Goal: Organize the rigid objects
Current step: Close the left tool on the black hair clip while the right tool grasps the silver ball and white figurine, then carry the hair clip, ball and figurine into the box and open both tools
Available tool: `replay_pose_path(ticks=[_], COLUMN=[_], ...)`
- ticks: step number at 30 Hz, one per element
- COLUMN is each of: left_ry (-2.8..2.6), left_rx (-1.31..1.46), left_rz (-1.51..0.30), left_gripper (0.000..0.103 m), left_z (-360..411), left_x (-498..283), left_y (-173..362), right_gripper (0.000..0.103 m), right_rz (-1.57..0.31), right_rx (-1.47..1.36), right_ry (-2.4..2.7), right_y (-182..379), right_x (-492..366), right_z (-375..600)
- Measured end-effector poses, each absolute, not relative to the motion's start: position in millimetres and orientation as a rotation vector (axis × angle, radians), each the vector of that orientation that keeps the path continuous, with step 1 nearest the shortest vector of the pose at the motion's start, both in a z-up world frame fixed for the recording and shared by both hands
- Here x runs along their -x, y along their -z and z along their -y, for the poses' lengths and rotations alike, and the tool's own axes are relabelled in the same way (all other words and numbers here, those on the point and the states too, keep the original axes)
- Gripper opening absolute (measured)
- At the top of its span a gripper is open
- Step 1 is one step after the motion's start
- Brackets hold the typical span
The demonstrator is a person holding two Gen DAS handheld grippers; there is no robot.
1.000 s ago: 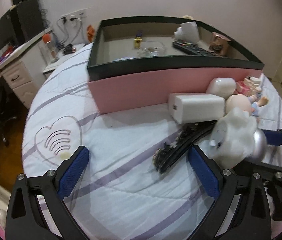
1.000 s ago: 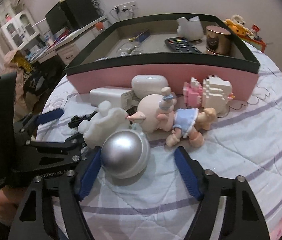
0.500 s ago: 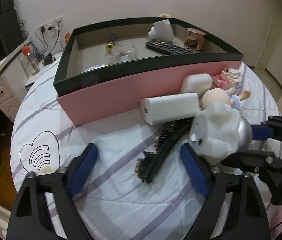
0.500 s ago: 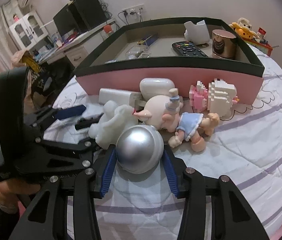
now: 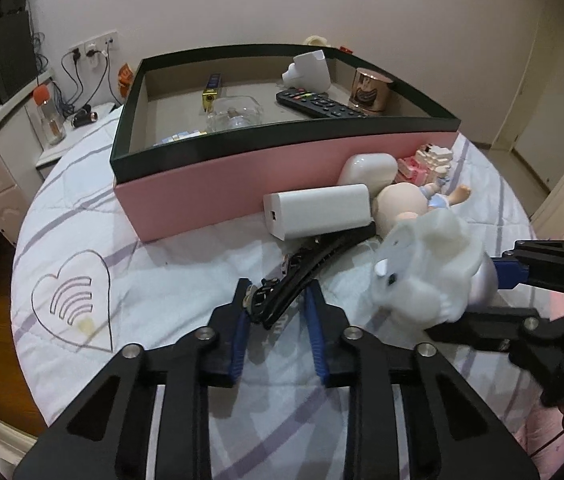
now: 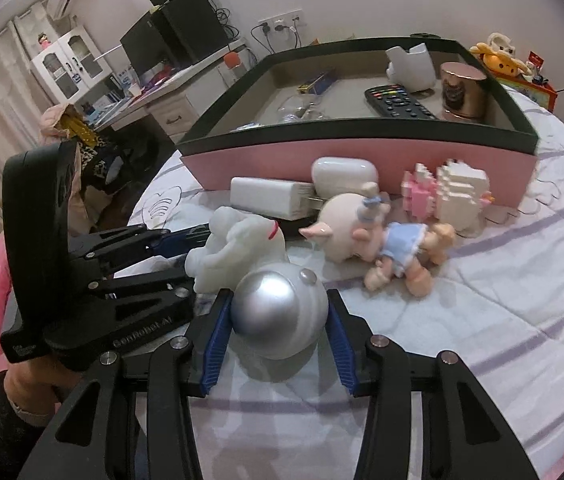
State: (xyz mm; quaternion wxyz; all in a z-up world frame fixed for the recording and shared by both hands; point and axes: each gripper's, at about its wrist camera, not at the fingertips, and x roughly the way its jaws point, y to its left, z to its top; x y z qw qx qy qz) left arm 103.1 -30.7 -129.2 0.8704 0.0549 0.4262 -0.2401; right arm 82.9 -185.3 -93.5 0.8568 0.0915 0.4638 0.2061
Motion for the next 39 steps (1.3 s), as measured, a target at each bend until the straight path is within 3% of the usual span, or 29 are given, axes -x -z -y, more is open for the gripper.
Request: replay_pose_path(ticks=[5,7,15,16,17,19,22,24,26,27,29,32,39], left_ry=[0.509,0.505,0.514,0.512,0.510,0.486,0.515,0.550,0.585,0.569,0.562,0.601,0.581], left_rx=[-0.084,-0.086,-0.150,-0.176,-0.205,-0.248,-0.276,-0.238,-0.193,-0.194,-0.199,-0.148,-0.113], left_rz=[-0.897,-0.900,-0.913,-0.902,-0.897,-0.887,-0.862,-0.867,-0.913,-0.911,-0.900,-0.911,-0.895], left_gripper=[0.020,0.004,0.007,0.018,0.053,0.101,0.103,0.098,0.061,0.059,0.035,0.017,0.017], left_z=[25,24,29,33,37,42,48,49,51,52,52,47,36], left_x=[-96,-95,-92,-91,-91,-90,-91,-96,-107,-110,-111,-109,-88], left_y=[129,129,130,129,128,128,127,126,131,133,131,128,122], right_gripper=[0.046,0.046,0.046,0.046,0.046,0.046,0.046,0.046,0.046,0.046,0.046,0.046,0.046], right_rz=[-0.966,-0.964,-0.960,-0.962,-0.963,-0.967,-0.970,-0.971,-0.971,-0.971,-0.971,-0.971,-0.966], right_rx=[-0.229,-0.233,-0.245,-0.245,-0.245,-0.244,-0.242,-0.241,-0.241,-0.243,-0.244,-0.248,-0.255], right_ry=[-0.415,-0.402,-0.384,-0.383,-0.382,-0.383,-0.381,-0.380,-0.374,-0.372,-0.368,-0.358,-0.352], right_y=[90,90,87,87,87,87,88,88,88,88,88,88,86], right_x=[-71,-70,-65,-65,-65,-64,-64,-64,-63,-63,-62,-61,-61], right_z=[203,206,211,210,210,210,210,210,211,211,212,215,217])
